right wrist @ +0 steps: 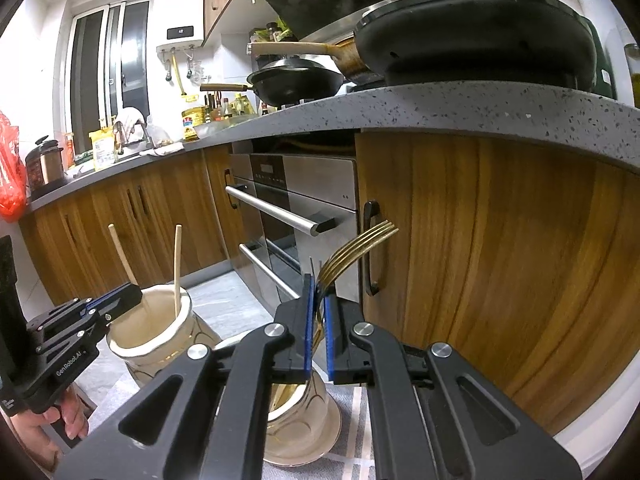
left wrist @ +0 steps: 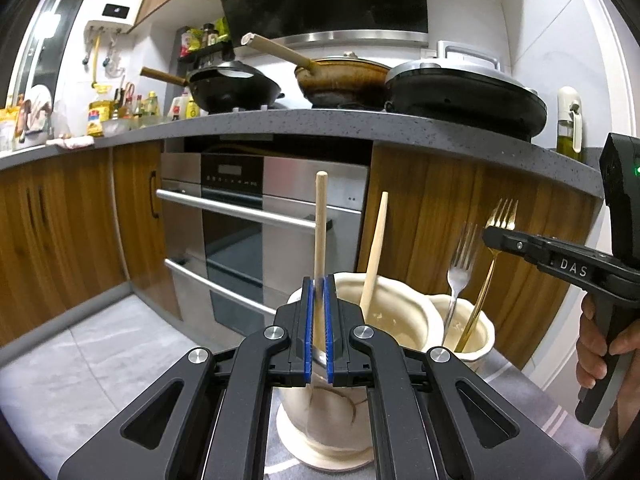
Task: Organize utensils
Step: 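Insert the chopstick into the tall cup while the right gripper lowers the fork into the short cup, then open the left gripper releasing the chopstick while the right gripper releases the gold fork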
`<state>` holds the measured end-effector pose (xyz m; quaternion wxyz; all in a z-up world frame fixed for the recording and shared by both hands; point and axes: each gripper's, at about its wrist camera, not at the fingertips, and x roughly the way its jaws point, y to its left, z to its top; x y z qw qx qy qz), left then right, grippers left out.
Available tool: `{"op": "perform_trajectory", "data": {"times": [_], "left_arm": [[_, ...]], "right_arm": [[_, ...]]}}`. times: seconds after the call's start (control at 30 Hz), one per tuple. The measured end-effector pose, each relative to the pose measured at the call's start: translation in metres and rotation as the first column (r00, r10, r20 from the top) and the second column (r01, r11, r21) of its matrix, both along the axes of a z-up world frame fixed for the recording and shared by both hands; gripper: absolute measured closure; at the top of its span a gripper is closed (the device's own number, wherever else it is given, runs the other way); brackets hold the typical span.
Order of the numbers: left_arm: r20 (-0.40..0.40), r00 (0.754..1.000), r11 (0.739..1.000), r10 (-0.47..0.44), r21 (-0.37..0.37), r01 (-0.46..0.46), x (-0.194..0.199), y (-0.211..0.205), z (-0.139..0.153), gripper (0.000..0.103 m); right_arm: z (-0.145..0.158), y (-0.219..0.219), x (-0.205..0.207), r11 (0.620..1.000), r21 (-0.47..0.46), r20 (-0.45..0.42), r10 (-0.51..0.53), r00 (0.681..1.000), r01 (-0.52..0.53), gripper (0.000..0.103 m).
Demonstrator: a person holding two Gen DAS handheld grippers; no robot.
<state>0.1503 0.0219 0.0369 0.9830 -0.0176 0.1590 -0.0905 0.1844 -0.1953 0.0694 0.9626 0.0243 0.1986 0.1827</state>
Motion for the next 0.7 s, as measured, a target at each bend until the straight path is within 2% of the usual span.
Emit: {"op": "perform_trajectory", "data": {"times": [0.2, 0.27, 0.4, 0.47, 0.57, 0.6, 0.67, 0.7], "left_arm": [[0.007, 1.000, 1.000, 0.008, -0.003, -0.008, -0.006, 0.003, 0.006, 0.094], [0.009, 1.000, 1.000, 0.012, -0.007, -0.012, -0.009, 0.005, 0.008, 0.091], [0.016, 1.000, 1.000, 0.027, -0.015, -0.026, -0.013, 0.010, 0.012, 0.080], [0.015, 0.999, 0.999, 0.032, -0.023, -0.031, -0.016, 0.014, 0.014, 0.078], [0.012, 0.999, 0.999, 0.039, -0.029, -0.038, -0.020, 0.017, 0.017, 0.073], [0.012, 0.999, 0.999, 0.042, -0.028, -0.042, -0.022, 0.018, 0.018, 0.067], [0.010, 0.999, 0.999, 0.044, -0.029, -0.043, -0.027, 0.019, 0.021, 0.059], [0.009, 0.999, 0.999, 0.045, -0.028, -0.045, -0.029, 0.020, 0.022, 0.055]], "right_arm": [[-0.001, -0.001, 0.003, 1.000, 0.004, -0.005, -0.002, 1.000, 0.002, 0.099], [0.000, -0.002, 0.002, 1.000, 0.003, 0.000, -0.010, 1.000, 0.010, 0.087], [0.001, -0.005, 0.000, 1.000, 0.010, 0.000, -0.014, 1.000, 0.014, 0.080], [0.001, -0.007, -0.002, 1.000, 0.014, -0.001, -0.016, 1.000, 0.016, 0.069], [0.003, -0.010, -0.007, 1.000, 0.021, 0.003, -0.019, 1.000, 0.019, 0.062], [0.004, -0.012, -0.011, 0.999, 0.025, 0.006, -0.020, 1.000, 0.020, 0.058], [0.006, -0.017, -0.018, 0.999, 0.036, 0.010, -0.021, 1.000, 0.021, 0.042], [0.006, -0.020, -0.023, 0.999, 0.039, 0.011, -0.023, 1.000, 0.022, 0.039]]}}
